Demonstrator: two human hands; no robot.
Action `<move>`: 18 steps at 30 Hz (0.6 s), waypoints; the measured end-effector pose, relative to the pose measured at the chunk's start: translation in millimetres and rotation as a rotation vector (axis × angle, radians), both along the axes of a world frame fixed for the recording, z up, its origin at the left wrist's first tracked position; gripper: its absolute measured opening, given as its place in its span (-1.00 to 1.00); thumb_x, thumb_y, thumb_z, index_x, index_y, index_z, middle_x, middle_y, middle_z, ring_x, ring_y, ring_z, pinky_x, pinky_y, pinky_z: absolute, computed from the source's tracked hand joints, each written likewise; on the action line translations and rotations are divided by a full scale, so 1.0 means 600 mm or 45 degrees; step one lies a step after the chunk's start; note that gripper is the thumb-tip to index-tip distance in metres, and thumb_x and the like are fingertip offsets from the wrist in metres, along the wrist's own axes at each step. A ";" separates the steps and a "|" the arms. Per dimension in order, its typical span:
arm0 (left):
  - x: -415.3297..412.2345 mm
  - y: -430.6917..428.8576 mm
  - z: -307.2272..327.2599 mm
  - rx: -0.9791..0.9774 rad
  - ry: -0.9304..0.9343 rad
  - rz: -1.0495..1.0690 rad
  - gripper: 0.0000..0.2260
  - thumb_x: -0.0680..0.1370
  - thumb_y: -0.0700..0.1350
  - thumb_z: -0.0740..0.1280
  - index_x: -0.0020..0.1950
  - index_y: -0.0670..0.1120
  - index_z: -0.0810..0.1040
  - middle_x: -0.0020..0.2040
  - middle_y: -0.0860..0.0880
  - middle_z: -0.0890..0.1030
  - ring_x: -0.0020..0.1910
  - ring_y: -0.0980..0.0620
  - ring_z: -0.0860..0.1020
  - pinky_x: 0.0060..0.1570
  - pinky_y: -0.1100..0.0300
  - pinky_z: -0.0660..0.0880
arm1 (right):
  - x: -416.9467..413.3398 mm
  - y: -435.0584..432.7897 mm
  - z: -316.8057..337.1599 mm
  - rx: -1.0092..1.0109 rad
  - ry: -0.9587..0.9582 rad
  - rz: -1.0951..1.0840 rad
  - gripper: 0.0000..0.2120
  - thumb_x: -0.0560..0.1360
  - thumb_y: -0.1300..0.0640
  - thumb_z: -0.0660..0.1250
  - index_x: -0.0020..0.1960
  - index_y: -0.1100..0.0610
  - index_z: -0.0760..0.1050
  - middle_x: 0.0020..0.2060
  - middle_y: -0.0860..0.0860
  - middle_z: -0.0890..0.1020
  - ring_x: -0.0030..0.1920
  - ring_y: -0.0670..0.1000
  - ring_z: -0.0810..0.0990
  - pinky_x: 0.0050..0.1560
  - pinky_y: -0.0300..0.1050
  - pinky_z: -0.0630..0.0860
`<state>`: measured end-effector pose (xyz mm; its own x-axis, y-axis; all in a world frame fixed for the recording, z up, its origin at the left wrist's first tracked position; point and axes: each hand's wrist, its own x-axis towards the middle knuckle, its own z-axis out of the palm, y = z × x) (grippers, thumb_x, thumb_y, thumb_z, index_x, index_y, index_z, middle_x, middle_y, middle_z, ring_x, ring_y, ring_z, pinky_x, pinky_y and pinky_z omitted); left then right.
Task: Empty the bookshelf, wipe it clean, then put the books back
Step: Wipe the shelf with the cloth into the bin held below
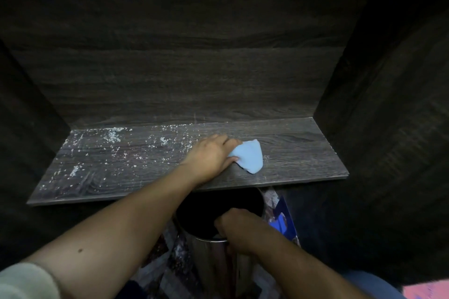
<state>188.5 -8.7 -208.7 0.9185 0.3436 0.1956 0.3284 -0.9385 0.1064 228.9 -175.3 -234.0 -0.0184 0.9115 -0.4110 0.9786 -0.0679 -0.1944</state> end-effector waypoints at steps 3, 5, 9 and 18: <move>-0.004 0.024 0.011 0.048 -0.059 0.067 -0.59 0.59 0.11 0.23 0.39 -0.02 0.41 0.14 -0.12 0.51 0.13 -0.16 0.48 0.13 -0.03 0.44 | 0.002 0.005 0.003 0.017 0.024 0.000 -0.73 0.50 0.30 0.30 0.19 0.25 0.51 0.15 0.26 0.56 0.16 0.26 0.56 0.10 0.02 0.49; -0.014 0.046 0.020 0.125 -0.111 0.120 -0.61 0.57 0.08 0.26 0.36 -0.04 0.43 0.09 -0.14 0.52 0.06 -0.19 0.50 0.05 -0.05 0.47 | -0.001 0.008 0.003 0.039 0.047 -0.001 -0.73 0.49 0.29 0.30 0.19 0.25 0.52 0.14 0.26 0.57 0.16 0.25 0.56 0.09 0.01 0.49; -0.046 0.093 0.039 0.273 -0.128 0.224 -0.65 0.53 0.01 0.35 0.29 -0.05 0.47 0.02 -0.15 0.52 -0.04 -0.19 0.51 -0.08 -0.03 0.45 | -0.008 0.014 0.000 0.060 0.074 -0.001 -0.69 0.43 0.28 0.37 0.17 0.22 0.52 0.13 0.24 0.58 0.15 0.25 0.57 0.10 0.00 0.50; -0.071 0.162 0.036 0.729 -0.191 0.115 -0.86 0.46 -0.13 0.26 0.01 -0.09 0.42 -0.13 -0.20 0.47 -0.16 -0.17 0.48 -0.25 0.00 0.37 | -0.023 0.034 -0.008 0.110 0.060 -0.007 -0.66 0.42 0.26 0.38 0.19 0.22 0.51 0.14 0.23 0.58 0.14 0.25 0.56 0.10 0.02 0.50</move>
<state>146.2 88.3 -187.3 0.8387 0.2206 0.4980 0.4298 -0.8296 -0.3564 214.9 -154.8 -239.0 -0.0309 0.9435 -0.3298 0.9680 -0.0540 -0.2452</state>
